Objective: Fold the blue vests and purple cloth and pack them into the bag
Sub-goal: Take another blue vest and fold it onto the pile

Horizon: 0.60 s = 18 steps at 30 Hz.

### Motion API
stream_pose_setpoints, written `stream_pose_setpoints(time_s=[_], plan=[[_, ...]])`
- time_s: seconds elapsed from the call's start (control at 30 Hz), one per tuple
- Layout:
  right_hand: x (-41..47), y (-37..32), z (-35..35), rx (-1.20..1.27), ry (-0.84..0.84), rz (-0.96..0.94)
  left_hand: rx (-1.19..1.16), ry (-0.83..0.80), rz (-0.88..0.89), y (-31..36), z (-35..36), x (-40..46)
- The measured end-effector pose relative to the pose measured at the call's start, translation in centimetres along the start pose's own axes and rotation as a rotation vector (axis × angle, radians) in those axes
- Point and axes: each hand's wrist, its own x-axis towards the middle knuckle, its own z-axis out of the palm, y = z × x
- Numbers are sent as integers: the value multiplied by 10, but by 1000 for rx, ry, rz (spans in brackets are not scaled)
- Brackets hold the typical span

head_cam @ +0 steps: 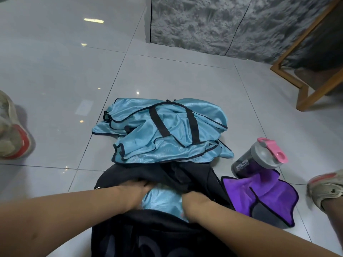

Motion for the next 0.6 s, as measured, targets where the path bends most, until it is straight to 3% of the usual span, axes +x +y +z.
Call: stream_pose_setpoints(time_s=[0.1, 0.3, 0.43, 0.6], plan=[[-12, -7, 0, -13, -82, -3, -38, -14, 27, -11, -6, 4], [-43, -23, -34, 31, -43, 14, -75, -16, 31, -9, -33, -1], [-79, -24, -80, -112, 38, -29, -110, 246, 111, 10, -68, -7], [-123, -11, -120, -129, 112, 16, -220, 462, 38, 25, -108, -23]])
